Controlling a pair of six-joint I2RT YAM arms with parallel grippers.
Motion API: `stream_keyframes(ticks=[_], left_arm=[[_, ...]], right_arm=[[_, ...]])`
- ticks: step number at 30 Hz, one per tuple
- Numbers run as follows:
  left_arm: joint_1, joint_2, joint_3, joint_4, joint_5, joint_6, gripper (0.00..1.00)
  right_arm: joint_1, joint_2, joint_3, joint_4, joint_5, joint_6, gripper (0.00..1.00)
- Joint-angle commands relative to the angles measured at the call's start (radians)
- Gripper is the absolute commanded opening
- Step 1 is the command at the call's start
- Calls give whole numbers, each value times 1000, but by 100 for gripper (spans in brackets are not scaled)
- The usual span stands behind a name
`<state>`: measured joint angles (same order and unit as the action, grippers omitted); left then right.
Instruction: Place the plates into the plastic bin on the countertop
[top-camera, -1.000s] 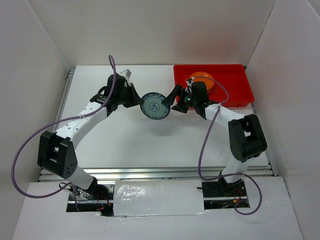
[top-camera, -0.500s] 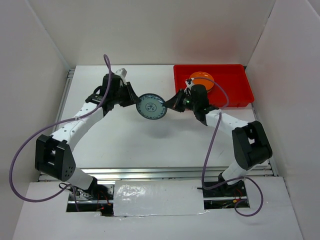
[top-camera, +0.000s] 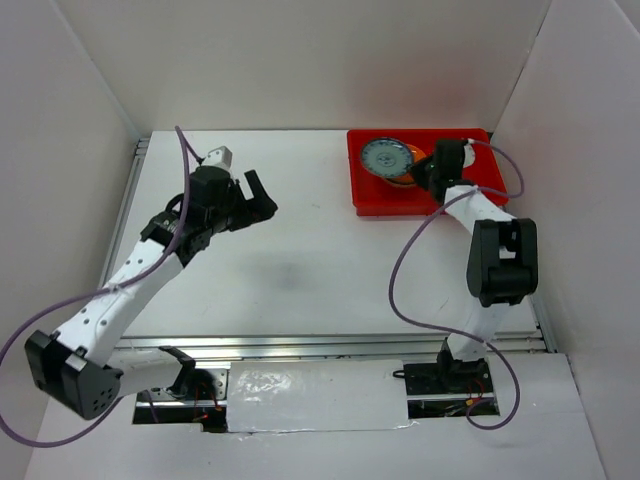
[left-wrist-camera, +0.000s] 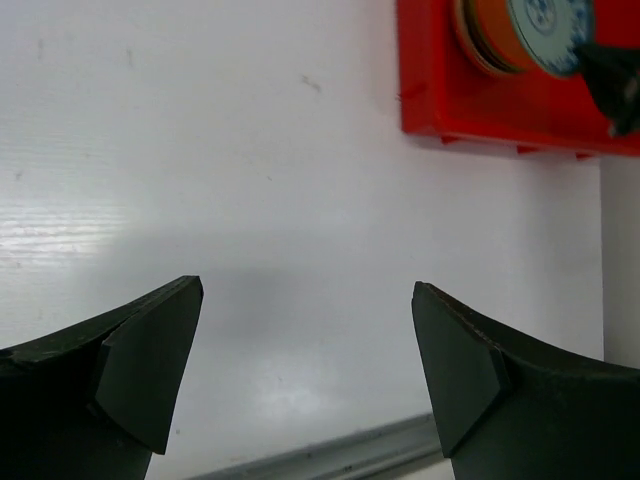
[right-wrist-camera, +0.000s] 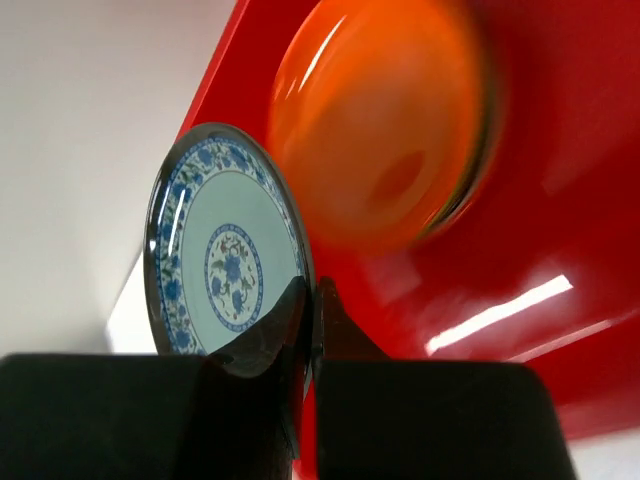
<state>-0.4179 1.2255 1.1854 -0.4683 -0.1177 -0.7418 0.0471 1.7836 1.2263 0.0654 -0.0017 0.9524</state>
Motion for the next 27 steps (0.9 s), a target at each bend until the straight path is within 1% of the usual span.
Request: stream_keyframes(ticks=[1,2,3,5,8,9,10,11,12,13,14,16,17,18,19,20,22,23,24,25,26,27], left_arm=[[-81,-75,-4,-95,-89,24,99],[-87,-89,-6,-105,-100,38,99],[-93,-96,-4,-148,-112,47,99],[-96,-116,-1,-176,-131,81,99],[-99,-153,0,-225,-190,111,99],[-98,-161,2,-246,-210,120,99],[-96,-179,-4,-247,-217,130,99],[-94,-187,-9,-239,-218,139,99],[-93,-192,-13,-240,-217,147,99],[-90,-192,-12,-243,-214,148,99],[-88,-190,-10,-245,-208,151,99],[-88,-185,-10,-253,-204,154,99],[-88,-182,-9,-253,-207,157,99],[-88,-181,-6,-254,-211,159,99],[-88,-172,-1,-262,-214,159,99],[-87,-167,2,-263,-211,166,99],[-85,-150,28,-283,-211,177,99],[-85,-141,40,-296,-218,202,99],[-82,-133,78,-314,-230,212,99],[-75,-115,104,-361,-279,219,99],[-67,-109,124,-381,-304,228,99],[-52,-106,158,-392,-331,234,99]], right_arm=[[-70,86,143,-88,83,3,0],[-81,149,229,-114,71,-7,0],[-93,177,270,-157,63,-24,0],[-99,237,346,-203,62,-46,0],[-108,252,351,-185,43,-53,0],[-110,258,357,-190,43,-52,2],[-110,261,363,-196,49,-50,6],[-110,261,364,-196,48,-46,12],[-110,260,366,-191,42,-44,50],[-108,255,365,-202,39,-41,77],[-105,243,360,-203,45,-35,99],[-89,173,309,-193,69,-35,100],[-82,134,286,-181,106,-40,100],[-76,50,260,-165,124,-46,100],[-70,15,219,-153,140,-55,100],[-70,-62,211,-163,161,-75,100],[-69,-130,231,-246,172,-118,100],[-69,-168,239,-275,160,-192,100],[-67,-243,242,-301,143,-237,100],[-59,-275,257,-388,123,-338,100],[-52,-315,263,-441,111,-380,100],[-24,-402,257,-534,156,-415,100]])
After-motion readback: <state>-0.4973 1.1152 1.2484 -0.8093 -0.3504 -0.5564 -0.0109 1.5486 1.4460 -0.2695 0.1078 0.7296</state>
